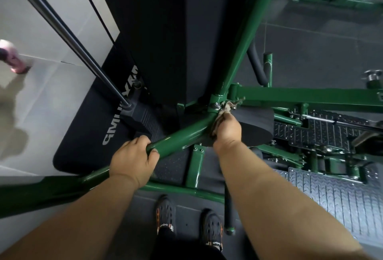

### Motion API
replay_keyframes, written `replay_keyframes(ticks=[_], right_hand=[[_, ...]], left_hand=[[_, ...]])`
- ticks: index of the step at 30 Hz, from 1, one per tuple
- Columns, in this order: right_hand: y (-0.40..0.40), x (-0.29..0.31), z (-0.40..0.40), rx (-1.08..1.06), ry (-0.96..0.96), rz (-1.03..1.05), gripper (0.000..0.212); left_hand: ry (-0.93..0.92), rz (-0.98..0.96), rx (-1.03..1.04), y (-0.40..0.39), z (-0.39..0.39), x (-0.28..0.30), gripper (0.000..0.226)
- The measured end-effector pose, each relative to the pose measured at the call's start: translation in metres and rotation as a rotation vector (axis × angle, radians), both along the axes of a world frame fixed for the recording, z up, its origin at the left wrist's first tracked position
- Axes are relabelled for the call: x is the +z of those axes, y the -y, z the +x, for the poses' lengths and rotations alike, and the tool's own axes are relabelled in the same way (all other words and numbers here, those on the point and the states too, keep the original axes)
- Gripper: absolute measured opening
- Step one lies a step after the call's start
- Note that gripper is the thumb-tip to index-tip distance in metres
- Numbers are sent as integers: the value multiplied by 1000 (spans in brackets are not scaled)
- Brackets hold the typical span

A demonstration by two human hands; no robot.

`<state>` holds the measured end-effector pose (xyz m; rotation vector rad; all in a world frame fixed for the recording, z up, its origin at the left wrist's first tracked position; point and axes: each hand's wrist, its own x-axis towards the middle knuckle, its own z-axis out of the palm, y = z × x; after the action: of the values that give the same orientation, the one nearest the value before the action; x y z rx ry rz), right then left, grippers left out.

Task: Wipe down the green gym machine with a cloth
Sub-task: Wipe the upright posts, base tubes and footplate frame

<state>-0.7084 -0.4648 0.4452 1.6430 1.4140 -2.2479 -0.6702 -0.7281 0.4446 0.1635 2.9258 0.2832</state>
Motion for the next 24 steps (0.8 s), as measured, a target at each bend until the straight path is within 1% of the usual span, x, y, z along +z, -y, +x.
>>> replay_keyframes(ticks=[2, 4, 6, 9, 10, 11, 14, 15, 17, 18, 20, 23, 24], right_hand=[[-8, -5, 1, -86, 10, -81, 43], [-8, -12, 9, -86, -14, -113, 49], [-10, -12, 12, -39, -16, -88, 47], [-12, -5, -1, 61, -62, 14, 30], [-10, -1, -5, 48, -81, 13, 30], [-8, -4, -7, 27, -84, 20, 33], [7, -22, 10, 14, -59, 25, 55], [17, -29, 22, -3, -56, -28, 56], [47, -27, 42, -4, -39, -124, 44], [66, -29, 50, 28, -20, -169, 42], [102, -26, 62, 115, -6, -232, 46], [132, -27, 69, 250, 22, -170, 66], [136, -24, 70, 295, 37, -120, 67]], left_hand=[[-2, -3, 5, -1, -1, 0, 18], [5, -3, 6, -2, 0, 1, 19], [2, -12, 3, -2, 1, 1, 21], [-8, -18, 7, -3, 2, 0, 30], [-10, -24, 12, -3, 1, 0, 30], [-12, -29, 17, -3, 1, -1, 29], [-15, -36, 16, -1, 1, -4, 30], [-19, -42, 10, -1, 2, -4, 33], [-13, -52, 4, -1, 1, -3, 37], [2, -56, 6, -1, 1, -2, 36], [43, -34, 20, -1, 1, 0, 33], [123, 59, 13, 4, -4, 5, 31], [157, 104, -2, 8, -4, 5, 32]])
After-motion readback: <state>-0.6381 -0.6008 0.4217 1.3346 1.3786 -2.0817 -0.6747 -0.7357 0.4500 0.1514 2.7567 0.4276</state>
